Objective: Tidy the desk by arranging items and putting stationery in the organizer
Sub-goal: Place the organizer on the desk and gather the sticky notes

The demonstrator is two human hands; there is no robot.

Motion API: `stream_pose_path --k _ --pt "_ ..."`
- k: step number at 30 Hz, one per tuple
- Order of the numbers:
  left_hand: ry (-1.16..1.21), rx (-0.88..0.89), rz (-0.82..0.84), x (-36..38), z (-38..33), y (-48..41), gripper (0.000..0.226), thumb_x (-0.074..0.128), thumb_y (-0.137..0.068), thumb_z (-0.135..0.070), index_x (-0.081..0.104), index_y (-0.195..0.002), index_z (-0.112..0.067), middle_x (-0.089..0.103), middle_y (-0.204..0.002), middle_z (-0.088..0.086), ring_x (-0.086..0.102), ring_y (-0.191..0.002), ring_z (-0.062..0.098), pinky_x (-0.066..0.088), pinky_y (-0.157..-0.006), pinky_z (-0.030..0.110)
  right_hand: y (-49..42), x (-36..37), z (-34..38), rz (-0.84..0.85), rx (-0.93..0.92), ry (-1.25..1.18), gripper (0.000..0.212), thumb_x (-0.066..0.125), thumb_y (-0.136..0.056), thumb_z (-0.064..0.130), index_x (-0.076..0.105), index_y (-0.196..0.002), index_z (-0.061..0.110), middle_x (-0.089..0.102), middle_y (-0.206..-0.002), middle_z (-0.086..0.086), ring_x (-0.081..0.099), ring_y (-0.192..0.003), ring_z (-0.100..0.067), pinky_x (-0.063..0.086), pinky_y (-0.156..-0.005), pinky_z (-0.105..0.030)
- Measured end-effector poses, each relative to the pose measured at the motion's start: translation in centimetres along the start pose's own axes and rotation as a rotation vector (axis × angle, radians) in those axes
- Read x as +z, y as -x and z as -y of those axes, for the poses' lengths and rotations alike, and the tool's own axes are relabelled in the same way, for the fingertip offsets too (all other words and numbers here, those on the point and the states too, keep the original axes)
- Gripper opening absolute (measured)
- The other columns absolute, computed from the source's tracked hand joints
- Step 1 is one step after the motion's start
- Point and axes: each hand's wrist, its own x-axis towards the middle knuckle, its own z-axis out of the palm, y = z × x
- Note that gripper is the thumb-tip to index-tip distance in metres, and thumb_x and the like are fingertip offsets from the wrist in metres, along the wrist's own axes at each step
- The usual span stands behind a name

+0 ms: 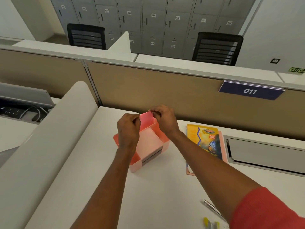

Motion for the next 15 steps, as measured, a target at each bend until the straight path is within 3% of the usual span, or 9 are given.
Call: stream_pose_path --k 4,8,12,15 --pt "-0.093 -0.052 0.047 1.2 1.5 -0.1 0.023 0.061 -0.096 -0.023 0.073 -0.114 -0.015 0.073 -0.110 0.003 0.067 -0.096 0.016 0.050 -0.090 0.028 -0.2 1.2 -1.3 0.074 0.027 0.087 0.019 0.062 -0.095 0.008 0.077 -0.106 0.013 0.071 -0.106 -0.004 0.066 -0.097 -0.019 0.056 -0.090 -0.036" --pt "-0.223 -0.065 0.061 1.7 2.2 -0.4 0.019 0.062 -0.095 -0.026 0.077 -0.103 -0.018 0.074 -0.104 0.002 0.058 -0.094 0.016 0.042 -0.080 0.027 -0.5 2.1 -1.9 0.114 0.048 0.143 0.018 0.064 -0.095 0.011 0.078 -0.105 0.016 0.069 -0.107 -0.001 0.064 -0.097 -0.018 0.056 -0.090 -0.036" --pt "-0.247 -0.128 0.052 1.9 2.1 -0.6 0.021 0.068 -0.091 -0.030 0.075 -0.108 -0.019 0.068 -0.119 0.003 0.061 -0.106 0.020 0.048 -0.093 0.034 -0.7 2.7 -1.8 0.110 0.117 0.109 0.020 0.066 -0.094 0.015 0.076 -0.111 0.017 0.068 -0.113 -0.001 0.064 -0.103 -0.018 0.056 -0.093 -0.037" --pt "-0.181 -0.209 0.119 2.1 2.5 -0.6 0.028 0.062 -0.095 -0.032 0.070 -0.118 -0.020 0.071 -0.119 0.002 0.068 -0.100 0.022 0.054 -0.091 0.041 -0.2 2.0 -1.6 0.075 0.233 -0.029 0.030 0.063 -0.096 0.021 0.068 -0.125 0.016 0.069 -0.125 -0.002 0.064 -0.114 -0.019 0.051 -0.102 -0.035"
